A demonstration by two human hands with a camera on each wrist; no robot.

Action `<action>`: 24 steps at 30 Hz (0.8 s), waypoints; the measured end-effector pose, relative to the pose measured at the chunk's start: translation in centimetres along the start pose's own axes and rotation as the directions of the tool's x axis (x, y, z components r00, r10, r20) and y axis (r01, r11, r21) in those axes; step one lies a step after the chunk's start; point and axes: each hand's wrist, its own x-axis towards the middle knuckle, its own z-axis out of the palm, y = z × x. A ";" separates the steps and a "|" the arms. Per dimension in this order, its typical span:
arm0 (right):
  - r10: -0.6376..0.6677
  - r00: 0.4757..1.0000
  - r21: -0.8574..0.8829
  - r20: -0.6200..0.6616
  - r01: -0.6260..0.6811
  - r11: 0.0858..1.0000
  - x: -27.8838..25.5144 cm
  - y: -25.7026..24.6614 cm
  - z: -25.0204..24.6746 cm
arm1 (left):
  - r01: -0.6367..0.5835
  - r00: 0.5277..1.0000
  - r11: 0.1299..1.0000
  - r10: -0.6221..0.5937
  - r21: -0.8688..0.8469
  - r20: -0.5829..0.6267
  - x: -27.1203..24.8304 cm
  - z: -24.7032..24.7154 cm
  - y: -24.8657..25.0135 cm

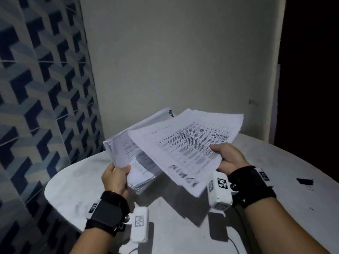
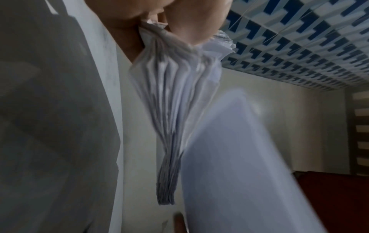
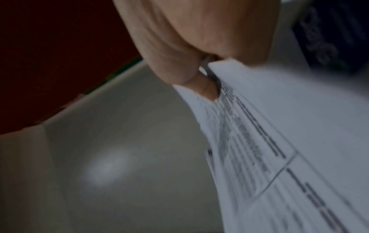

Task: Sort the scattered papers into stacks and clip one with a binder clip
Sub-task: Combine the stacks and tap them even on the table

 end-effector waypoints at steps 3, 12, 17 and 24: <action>-0.012 0.994 0.025 -0.109 0.015 1.000 0.8 2.4 2.0 | 0.039 0.999 0.999 -0.039 -0.006 0.032 -1.3 1.4 -1.3; 0.084 0.995 -0.035 -0.050 -0.086 0.996 0.6 4.6 1.2 | 0.203 0.977 0.969 -0.190 -0.139 0.101 -2.9 2.1 -3.7; 0.067 0.995 -0.055 -0.075 -0.072 0.996 1.2 4.7 0.7 | 0.254 0.944 0.963 -0.227 -0.089 0.238 -4.2 2.6 -4.7; -0.190 0.974 -0.166 -0.120 0.169 0.971 0.2 1.4 -1.8 | 0.415 0.794 0.910 -0.362 -0.001 0.488 -3.1 0.5 -3.4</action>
